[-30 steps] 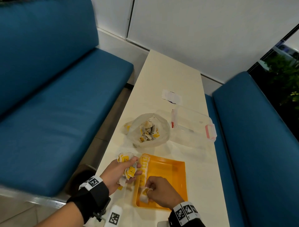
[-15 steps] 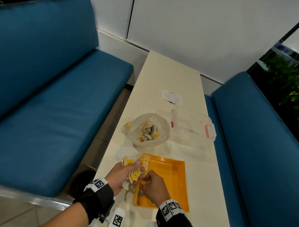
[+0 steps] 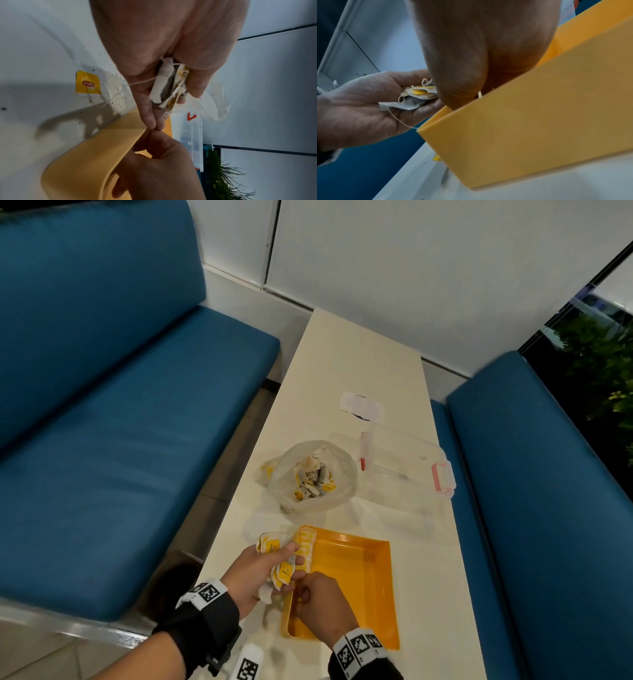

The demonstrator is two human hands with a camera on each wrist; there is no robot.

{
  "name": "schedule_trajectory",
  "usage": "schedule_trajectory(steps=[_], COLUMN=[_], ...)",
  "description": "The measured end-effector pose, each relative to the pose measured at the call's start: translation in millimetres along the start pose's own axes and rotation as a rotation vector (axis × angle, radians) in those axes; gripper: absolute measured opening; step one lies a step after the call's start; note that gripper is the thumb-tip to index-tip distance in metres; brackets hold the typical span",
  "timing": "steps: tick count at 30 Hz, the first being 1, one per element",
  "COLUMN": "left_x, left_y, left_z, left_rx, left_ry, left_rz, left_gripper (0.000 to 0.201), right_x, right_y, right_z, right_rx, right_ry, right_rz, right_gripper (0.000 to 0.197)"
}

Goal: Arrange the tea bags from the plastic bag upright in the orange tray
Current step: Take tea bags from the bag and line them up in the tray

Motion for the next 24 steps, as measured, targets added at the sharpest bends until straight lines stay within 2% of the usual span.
schedule_trajectory(steps=[2,7,9,12,14,15,18,24], left_x=[0,2,1,0,0,0,2,4], left_y=[1,2,1,0,1,1,2,0], left_z=[0,-2,-2,-4,-6,-7,-10,-13], left_rx=[0.0,-0.003,-0.01,-0.017,-0.024,-0.028,-0.038,-0.028], left_ry=[0.008,0.031,0.033,0.057,0.095,0.107,0.101,0.091], left_rz=[0.004,0.016,0.016,0.023,0.033,0.035,0.037,0.034], left_gripper=[0.034,0.033,0.034,0.035,0.034,0.034,0.033,0.034], right_x=[1,6,2,-28,-53,-62,-67,-70], right_y=[-2,-3,0,8,17,20,24,15], right_z=[-1,-5,-5,-1,13,23,49,51], right_rx=[0.011,-0.028,-0.031,-0.035,-0.141,-0.219,-0.38,-0.37], right_ry=[-0.017,-0.069,-0.053,-0.063,-0.159,-0.201,-0.16,-0.21], right_rz=[-0.006,-0.035,-0.044,-0.182,-0.307,-0.318,-0.215,-0.275], right_gripper=[0.022,0.038,0.033,0.02,0.017,0.019,0.027,0.022])
Point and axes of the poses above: each hand's wrist, its own y-axis away from the middle knuckle, its own x-axis out of the palm, z = x × y, the point moved 7 cm from there along -y, towards the middle knuckle, and after that the axes turned 5 degrees about -x, right-handed, at the moved point
